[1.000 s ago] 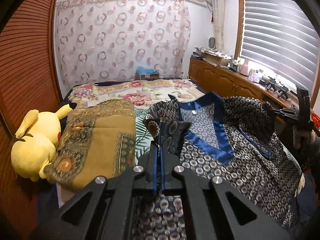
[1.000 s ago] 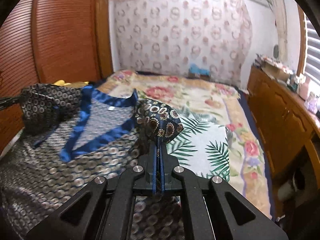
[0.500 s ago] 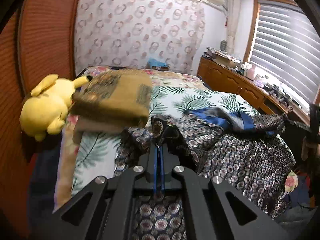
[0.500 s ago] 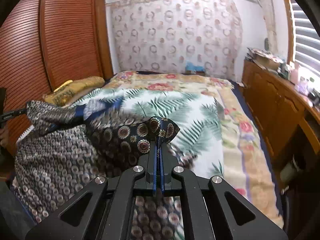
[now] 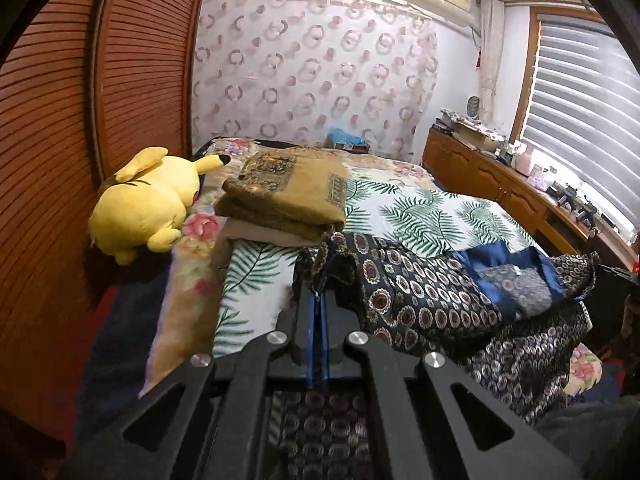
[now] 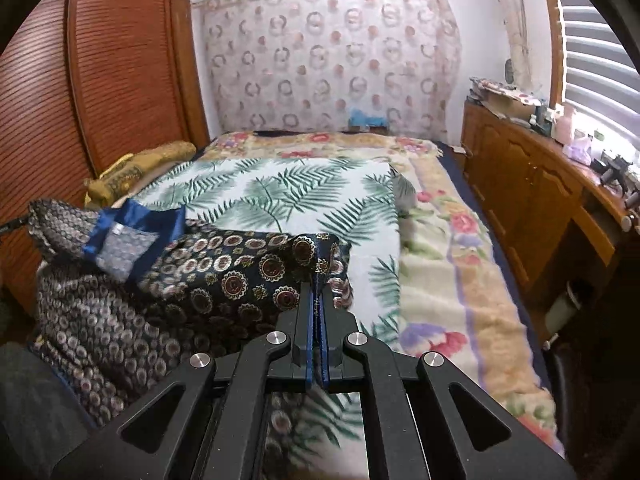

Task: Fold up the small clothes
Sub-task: 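Lower the folded hem onto the shirt and open both tools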

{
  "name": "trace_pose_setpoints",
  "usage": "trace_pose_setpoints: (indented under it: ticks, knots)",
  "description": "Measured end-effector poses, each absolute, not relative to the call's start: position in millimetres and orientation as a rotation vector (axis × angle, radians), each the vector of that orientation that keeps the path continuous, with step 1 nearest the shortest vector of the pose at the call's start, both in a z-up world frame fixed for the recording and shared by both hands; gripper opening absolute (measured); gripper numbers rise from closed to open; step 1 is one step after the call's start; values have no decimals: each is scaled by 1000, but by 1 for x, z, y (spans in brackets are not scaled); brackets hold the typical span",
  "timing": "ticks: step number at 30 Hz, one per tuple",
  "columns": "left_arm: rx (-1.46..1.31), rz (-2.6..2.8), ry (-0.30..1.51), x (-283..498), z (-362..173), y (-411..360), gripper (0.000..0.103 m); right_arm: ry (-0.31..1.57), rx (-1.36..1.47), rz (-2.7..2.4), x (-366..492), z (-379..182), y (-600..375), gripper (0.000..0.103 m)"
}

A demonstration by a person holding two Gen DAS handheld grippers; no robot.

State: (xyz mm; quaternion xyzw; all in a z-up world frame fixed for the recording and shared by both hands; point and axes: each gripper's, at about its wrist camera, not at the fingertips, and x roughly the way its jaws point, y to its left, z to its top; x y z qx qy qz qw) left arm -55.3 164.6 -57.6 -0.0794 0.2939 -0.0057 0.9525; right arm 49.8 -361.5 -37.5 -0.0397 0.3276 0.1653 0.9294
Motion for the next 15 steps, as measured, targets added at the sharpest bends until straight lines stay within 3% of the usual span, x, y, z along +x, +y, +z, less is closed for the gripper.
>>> trace_pose_setpoints:
  ticks: [7,13,15]
  knots:
    - [-144,-14,632,-69,-63,163,0,712,-98,314,31,-55,-366,0]
    - [-109,13,599,-70,-47,170,22,693,-99,311,33,-51,-365,12]
    - [-113,13,587,-67,-41,176,33,657,-96,313,33,-39,-366,26]
